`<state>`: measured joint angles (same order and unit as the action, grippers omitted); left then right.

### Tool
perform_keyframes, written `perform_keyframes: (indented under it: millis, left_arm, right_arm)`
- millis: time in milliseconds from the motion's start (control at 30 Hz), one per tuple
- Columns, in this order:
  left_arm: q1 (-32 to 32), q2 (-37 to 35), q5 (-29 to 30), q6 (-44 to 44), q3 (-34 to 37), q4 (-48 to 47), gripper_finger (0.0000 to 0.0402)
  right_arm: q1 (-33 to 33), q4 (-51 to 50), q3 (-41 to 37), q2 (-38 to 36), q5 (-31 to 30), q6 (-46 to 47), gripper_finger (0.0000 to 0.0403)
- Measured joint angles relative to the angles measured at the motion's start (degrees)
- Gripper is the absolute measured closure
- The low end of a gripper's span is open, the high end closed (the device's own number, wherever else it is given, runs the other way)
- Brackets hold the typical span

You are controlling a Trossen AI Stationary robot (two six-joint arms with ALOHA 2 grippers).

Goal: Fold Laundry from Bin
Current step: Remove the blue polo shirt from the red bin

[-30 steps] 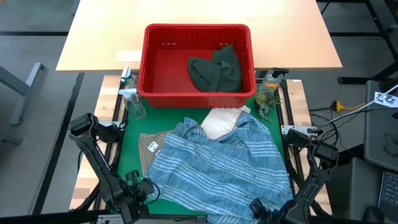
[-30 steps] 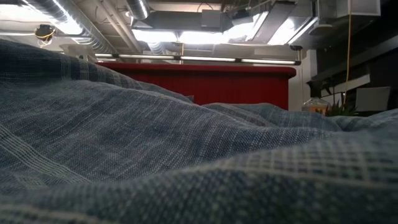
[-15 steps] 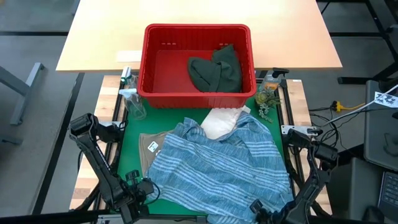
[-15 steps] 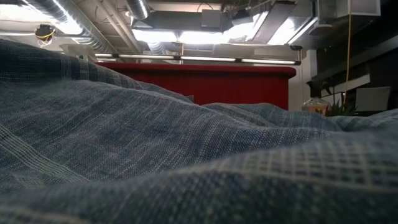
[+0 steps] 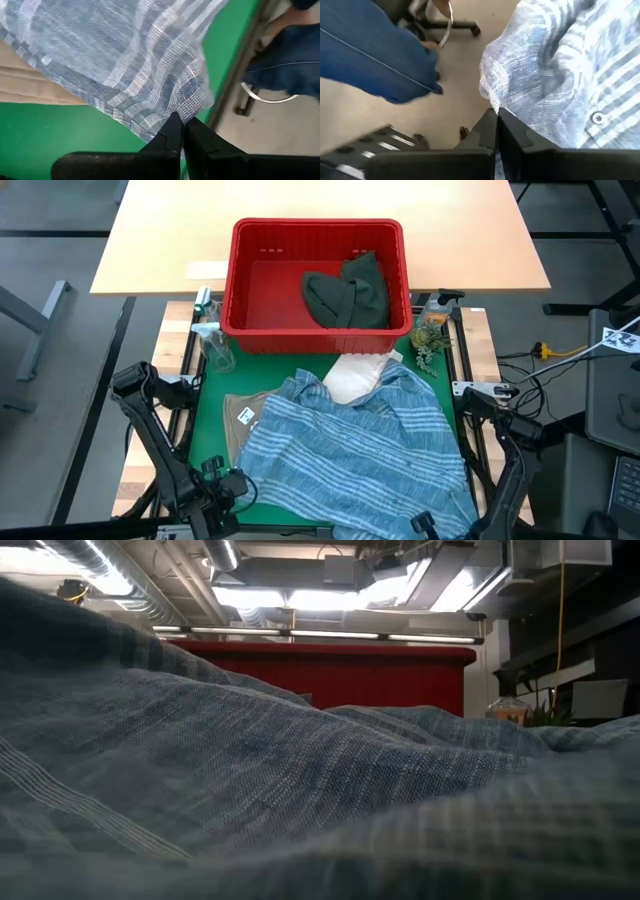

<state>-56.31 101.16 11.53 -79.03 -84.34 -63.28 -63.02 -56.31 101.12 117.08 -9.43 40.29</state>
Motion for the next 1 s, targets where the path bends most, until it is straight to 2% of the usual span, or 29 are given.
perform_keyframes:
  millis: [267,367,467,633,767,833,1000]
  left_arm:
    - [0.00,-0.07,7.79,-1.39,-9.93,-12.54,0.0401]
    - [0.00,-0.07,9.05,-1.37,-12.88,-15.92,0.0401]
    - [0.00,-0.07,9.20,-1.38,-14.45,-18.21,0.0401]
    - [0.00,-0.09,9.22,-1.37,-15.08,-20.09,0.0401]
    - [0.46,-0.09,11.37,-1.43,-15.08,-21.71,0.0401]
    - [1.31,-0.07,13.41,-1.43,-15.08,-21.72,0.0401]
    - [4.66,-0.07,17.75,-1.41,-15.08,-22.30,0.0401]
  right_arm:
    - [-0.01,-1.74,13.66,0.00,0.04,2.71,0.0397]
    - [-0.83,-1.31,17.61,0.00,0.48,5.15,0.0399]
    - [-2.10,1.48,19.66,-0.19,1.25,5.96,0.0400]
    - [-3.96,2.44,20.02,-0.22,-2.73,5.95,0.0399]
    - [-4.16,-2.39,20.02,-0.22,-7.92,7.25,0.0401]
    - [-4.07,-6.74,20.02,-0.22,-10.10,11.26,0.0399]
    - [-4.11,-19.10,20.02,-0.22,-10.50,24.53,0.0399]
